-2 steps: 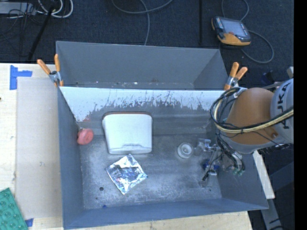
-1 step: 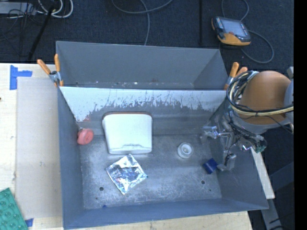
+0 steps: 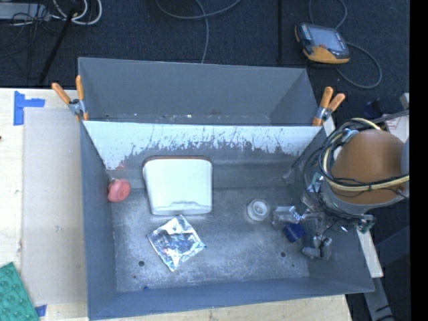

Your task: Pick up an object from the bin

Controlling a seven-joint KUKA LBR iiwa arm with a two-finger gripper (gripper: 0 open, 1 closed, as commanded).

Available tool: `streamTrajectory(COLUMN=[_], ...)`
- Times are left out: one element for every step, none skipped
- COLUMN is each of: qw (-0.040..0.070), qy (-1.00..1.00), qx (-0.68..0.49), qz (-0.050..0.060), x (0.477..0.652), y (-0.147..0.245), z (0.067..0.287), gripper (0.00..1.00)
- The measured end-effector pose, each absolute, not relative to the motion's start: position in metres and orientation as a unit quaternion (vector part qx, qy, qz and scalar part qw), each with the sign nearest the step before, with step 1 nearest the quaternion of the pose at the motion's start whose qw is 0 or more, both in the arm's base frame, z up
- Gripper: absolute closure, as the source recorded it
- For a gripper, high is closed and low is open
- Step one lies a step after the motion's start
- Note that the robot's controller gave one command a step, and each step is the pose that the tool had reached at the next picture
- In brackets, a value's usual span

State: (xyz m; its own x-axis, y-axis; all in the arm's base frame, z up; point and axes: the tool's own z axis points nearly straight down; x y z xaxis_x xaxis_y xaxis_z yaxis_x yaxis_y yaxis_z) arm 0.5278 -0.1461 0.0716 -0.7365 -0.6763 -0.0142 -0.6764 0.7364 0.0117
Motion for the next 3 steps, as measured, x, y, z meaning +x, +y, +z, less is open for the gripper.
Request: streamTrajectory(qw=[0.002, 0.003, 0.004], qy=[0.891, 0.892, 0.884], qx=[-0.454, -0.451, -0.468], qz=[0.012, 0.009, -0.002], x=[0.576, 0.576, 0.593], y=[-0.143, -0.147, -0.118], z=[0.071, 0.072, 0.203], gripper=[0.00, 1.00, 1.00])
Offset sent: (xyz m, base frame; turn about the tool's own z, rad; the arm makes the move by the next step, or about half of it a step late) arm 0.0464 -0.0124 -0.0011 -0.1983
